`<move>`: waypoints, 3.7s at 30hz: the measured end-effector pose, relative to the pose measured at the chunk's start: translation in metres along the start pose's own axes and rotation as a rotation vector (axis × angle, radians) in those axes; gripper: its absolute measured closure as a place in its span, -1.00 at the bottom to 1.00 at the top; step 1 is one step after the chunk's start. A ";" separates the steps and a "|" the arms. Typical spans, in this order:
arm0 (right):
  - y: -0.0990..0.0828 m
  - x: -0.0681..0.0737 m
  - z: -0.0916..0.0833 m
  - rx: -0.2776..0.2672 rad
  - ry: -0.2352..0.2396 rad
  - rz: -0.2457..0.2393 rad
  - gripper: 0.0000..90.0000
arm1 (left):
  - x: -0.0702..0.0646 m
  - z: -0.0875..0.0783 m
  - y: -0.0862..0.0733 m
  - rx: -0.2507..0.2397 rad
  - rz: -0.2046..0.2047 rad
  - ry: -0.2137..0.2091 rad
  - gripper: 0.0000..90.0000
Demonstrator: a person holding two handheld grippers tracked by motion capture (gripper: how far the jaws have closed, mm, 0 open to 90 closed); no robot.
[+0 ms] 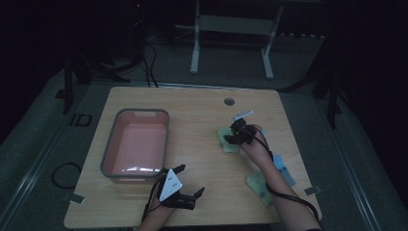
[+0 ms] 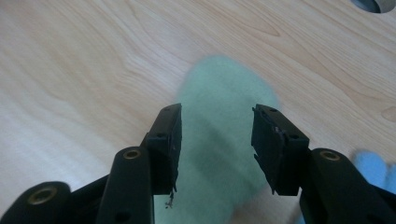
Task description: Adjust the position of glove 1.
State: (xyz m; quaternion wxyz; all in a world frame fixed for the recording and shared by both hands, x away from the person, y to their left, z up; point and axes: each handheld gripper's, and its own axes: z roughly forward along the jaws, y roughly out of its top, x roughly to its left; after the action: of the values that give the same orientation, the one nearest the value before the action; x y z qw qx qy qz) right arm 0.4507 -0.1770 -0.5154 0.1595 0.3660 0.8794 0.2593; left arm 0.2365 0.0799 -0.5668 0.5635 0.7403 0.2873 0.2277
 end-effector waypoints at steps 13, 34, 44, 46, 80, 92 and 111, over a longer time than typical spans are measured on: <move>-0.002 -0.002 0.023 0.010 -0.003 0.040 0.68 | 0.000 0.000 0.000 -0.001 -0.002 0.003 -0.98; 0.006 0.036 -0.043 -0.079 -0.013 0.204 0.92 | 0.000 0.000 0.000 -0.005 -0.010 0.017 -0.98; -0.004 0.071 -0.079 -0.142 0.020 0.171 0.92 | 0.000 -0.001 0.000 -0.011 -0.007 0.016 -0.98; -0.009 0.079 -0.083 -0.150 0.021 0.179 0.92 | -0.001 -0.001 -0.001 -0.013 -0.006 0.016 -0.98; -0.067 0.116 -0.035 -0.012 -0.046 0.187 0.87 | -0.003 -0.001 -0.001 -0.018 0.004 0.013 -0.98; -0.066 0.113 -0.038 -0.033 0.004 0.090 0.51 | -0.003 -0.001 0.000 -0.017 -0.001 0.008 -0.98; -0.102 0.063 -0.106 -0.082 0.073 -0.052 0.30 | -0.004 -0.002 -0.001 -0.027 0.012 0.017 -0.98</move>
State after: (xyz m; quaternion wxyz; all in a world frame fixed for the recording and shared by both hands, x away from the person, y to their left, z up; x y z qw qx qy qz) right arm 0.3008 -0.2275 -0.4931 0.1486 0.3265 0.8825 0.3040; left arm 0.2323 0.0788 -0.5672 0.5695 0.7325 0.2845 0.2412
